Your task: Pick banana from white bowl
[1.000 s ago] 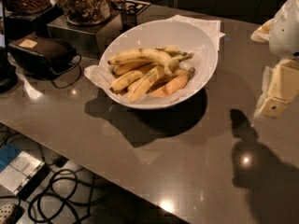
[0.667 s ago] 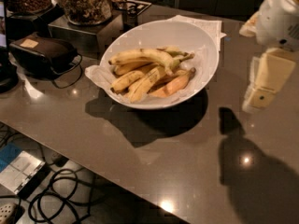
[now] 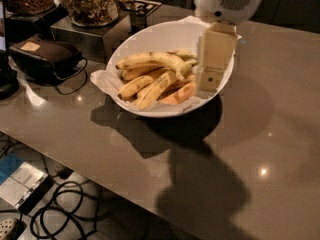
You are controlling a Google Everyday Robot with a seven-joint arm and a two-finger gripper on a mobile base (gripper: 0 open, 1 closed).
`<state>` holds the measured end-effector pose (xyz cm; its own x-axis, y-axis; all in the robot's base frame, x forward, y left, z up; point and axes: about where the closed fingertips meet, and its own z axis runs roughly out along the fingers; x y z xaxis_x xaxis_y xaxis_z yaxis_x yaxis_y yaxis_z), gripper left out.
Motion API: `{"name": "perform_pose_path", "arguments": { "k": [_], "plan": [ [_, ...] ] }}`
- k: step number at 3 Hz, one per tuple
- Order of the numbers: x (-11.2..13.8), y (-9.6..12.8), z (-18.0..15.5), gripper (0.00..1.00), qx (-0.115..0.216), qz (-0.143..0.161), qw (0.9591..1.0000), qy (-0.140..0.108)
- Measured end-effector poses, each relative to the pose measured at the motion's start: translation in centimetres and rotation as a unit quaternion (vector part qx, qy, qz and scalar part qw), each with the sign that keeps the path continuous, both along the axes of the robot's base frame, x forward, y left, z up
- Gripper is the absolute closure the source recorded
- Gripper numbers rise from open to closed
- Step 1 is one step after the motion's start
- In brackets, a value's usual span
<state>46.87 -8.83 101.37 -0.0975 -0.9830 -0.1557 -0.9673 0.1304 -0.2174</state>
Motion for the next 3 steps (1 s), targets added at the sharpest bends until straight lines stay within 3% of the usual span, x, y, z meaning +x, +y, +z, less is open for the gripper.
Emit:
{"name": "perform_pose_path", "arguments": {
  "k": [1,2,3],
  "plan": [
    [0.7,1.0,0.5,0.00,0.010,0.006,0.9998,-0.017],
    [2.3,2.0,0.6,0.00,0.046,-0.019,0.9988,-0.004],
    [5.5,3.9,0.3,0.00,0.063,-0.043,0.9970,0.015]
  ]
}}
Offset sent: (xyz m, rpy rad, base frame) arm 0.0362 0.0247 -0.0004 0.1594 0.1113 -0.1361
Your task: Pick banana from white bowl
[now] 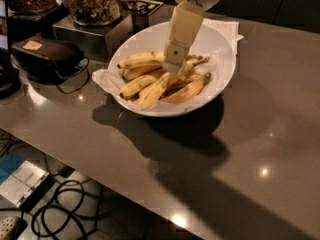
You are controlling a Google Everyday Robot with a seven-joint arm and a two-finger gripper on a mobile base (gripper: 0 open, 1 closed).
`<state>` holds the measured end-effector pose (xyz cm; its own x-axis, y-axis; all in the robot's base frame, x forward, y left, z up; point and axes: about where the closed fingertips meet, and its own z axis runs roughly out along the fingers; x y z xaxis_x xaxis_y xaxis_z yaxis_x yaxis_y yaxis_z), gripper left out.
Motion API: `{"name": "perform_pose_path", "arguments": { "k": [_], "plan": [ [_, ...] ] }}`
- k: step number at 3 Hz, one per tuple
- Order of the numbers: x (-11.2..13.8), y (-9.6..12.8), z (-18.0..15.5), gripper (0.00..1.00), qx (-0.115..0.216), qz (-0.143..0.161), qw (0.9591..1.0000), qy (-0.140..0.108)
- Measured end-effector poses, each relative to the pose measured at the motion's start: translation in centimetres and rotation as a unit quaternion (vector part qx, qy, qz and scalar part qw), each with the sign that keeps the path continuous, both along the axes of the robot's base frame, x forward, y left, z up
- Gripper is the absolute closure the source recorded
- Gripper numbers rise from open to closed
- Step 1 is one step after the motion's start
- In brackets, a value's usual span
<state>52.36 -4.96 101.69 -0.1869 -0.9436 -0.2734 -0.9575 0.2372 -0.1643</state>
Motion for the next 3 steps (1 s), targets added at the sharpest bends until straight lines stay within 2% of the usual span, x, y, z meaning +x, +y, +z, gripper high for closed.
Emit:
{"name": "perform_pose_path", "arguments": {
  "k": [1,2,3],
  "plan": [
    [2.78,2.29,-0.81,0.00,0.001,-0.005,0.9999,0.009],
    [2.98,2.57,-0.65,0.00,0.019,0.000,0.9998,-0.006],
    [3.62,2.02,-1.31,0.00,0.033,-0.022,0.9992,0.001]
  ]
}}
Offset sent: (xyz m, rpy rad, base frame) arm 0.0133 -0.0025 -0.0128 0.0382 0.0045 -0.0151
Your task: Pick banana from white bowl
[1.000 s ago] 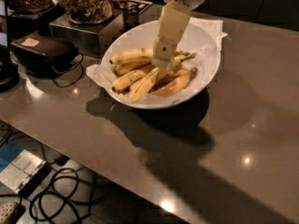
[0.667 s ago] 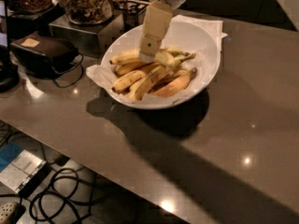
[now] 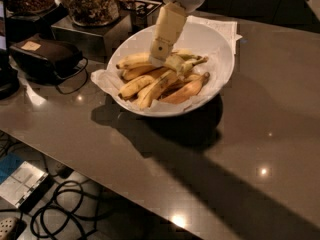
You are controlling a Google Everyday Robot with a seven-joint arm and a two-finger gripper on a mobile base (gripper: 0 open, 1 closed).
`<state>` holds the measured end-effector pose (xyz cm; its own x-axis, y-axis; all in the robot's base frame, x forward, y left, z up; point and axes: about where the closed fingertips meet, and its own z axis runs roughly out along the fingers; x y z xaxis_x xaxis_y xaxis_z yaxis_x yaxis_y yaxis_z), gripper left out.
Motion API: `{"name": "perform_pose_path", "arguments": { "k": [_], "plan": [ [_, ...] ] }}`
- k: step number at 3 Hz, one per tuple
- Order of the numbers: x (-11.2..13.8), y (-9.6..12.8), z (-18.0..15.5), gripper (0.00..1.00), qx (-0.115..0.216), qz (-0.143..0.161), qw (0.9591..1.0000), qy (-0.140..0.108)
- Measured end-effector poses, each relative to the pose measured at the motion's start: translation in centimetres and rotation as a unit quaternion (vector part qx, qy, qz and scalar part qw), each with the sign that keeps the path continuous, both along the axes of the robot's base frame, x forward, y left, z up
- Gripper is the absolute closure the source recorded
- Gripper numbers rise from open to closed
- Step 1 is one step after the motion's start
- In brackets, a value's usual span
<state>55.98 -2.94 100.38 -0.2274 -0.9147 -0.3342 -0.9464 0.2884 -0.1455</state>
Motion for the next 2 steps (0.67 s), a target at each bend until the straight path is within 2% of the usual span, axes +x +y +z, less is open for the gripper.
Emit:
{"name": "perform_pose_path", "arguments": {
  "k": [1,2],
  "plan": [
    [0.9,-0.2,-1.0,0.11,0.003,-0.018,0.9997,0.017],
    [1.7,0.0,-2.4,0.28,-0.005,-0.028,0.9990,0.034]
  ]
}}
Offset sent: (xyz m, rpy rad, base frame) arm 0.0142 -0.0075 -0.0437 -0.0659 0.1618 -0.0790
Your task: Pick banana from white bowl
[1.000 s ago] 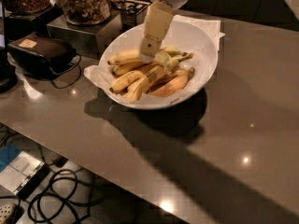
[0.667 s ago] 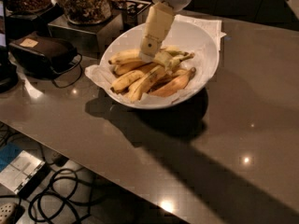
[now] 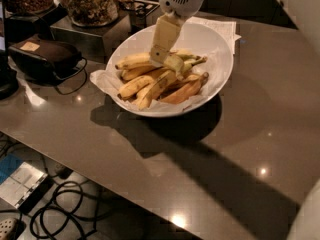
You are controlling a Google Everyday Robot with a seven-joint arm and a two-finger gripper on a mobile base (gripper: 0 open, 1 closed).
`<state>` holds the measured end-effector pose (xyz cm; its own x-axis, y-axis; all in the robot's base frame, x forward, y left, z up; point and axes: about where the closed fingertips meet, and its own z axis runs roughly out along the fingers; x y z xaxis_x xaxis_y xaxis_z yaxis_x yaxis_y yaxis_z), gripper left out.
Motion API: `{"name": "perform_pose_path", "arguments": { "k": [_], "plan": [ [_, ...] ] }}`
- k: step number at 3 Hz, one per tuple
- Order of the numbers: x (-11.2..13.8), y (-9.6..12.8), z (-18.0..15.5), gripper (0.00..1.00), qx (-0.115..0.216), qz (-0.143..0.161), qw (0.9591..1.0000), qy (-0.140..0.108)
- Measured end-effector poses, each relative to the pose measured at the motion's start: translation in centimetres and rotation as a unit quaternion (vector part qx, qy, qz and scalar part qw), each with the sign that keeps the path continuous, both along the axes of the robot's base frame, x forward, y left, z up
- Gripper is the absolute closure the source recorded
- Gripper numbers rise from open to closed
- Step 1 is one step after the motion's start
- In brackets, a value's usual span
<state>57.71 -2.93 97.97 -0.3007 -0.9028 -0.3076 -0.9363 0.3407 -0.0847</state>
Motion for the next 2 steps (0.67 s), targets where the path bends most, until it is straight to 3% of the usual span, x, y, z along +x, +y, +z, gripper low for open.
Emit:
{"name": "perform_pose_path", "arguments": {
  "k": [2],
  "plan": [
    [1.19,1.09,-2.04,0.28,-0.018,-0.006,0.9996,0.019]
  ]
}}
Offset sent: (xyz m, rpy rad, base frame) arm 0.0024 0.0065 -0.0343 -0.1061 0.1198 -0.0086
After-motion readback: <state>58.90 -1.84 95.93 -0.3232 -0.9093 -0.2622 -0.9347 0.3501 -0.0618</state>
